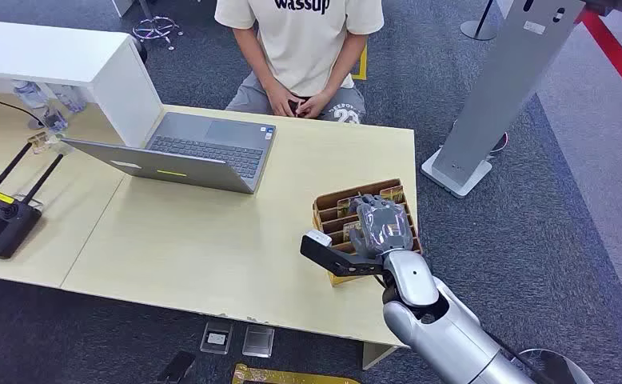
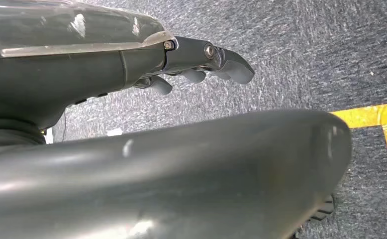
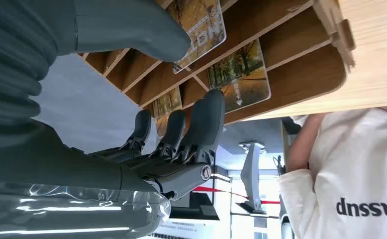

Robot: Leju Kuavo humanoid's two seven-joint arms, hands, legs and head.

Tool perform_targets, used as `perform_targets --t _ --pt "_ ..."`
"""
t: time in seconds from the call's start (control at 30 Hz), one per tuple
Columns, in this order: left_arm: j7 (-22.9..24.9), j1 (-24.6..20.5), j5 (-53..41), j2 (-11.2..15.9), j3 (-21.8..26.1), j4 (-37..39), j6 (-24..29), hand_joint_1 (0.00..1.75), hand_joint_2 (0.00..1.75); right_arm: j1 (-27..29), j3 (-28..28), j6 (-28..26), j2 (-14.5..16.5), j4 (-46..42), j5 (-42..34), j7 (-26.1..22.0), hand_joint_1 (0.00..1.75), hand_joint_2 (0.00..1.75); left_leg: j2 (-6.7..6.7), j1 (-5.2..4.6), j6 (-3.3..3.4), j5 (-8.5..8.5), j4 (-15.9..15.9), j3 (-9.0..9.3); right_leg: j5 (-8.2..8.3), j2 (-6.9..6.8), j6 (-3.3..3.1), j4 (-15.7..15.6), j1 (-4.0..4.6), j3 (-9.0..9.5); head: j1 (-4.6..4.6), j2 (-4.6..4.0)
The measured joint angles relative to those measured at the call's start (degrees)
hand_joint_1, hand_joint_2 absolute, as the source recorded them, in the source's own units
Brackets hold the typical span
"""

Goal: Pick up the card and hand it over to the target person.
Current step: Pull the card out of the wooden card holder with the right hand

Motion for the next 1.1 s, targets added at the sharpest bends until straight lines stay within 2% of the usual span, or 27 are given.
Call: perform_targets --t 0.13,0.53,1.1 --pt "-0.2 0.1 0.2 0.1 0.1 0.0 0.1 0.00 0.00 -0.1 0.7 -0.5 0.3 0.5 -0.5 -0.6 0.96 1.75 0.04 0.00 0.00 0.01 0.0 0.03 0.02 0.03 -0.01 0.0 0.00 0.02 0.00 0.00" --pt "-0.4 -0.1 0.2 0.4 -0.2 -0.1 -0.1 0.00 0.00 1.6 2.3 -0.8 -0.1 -2.1 -1.1 -0.8 0.80 1.75 0.00 0.01 0.00 0.00 0.0 0.04 0.00 -0.01 -0.01 0.0 0.01 0.05 0.00 0.00" --pt "-0.5 -0.2 0.2 0.6 -0.4 0.0 0.0 0.00 0.00 1.8 1.3 -0.6 -0.7 -2.3 -0.7 -0.6 0.99 1.75 -0.06 0.01 0.00 0.01 0.0 0.00 -0.01 -0.06 -0.01 0.0 0.01 0.02 0.00 0.00"
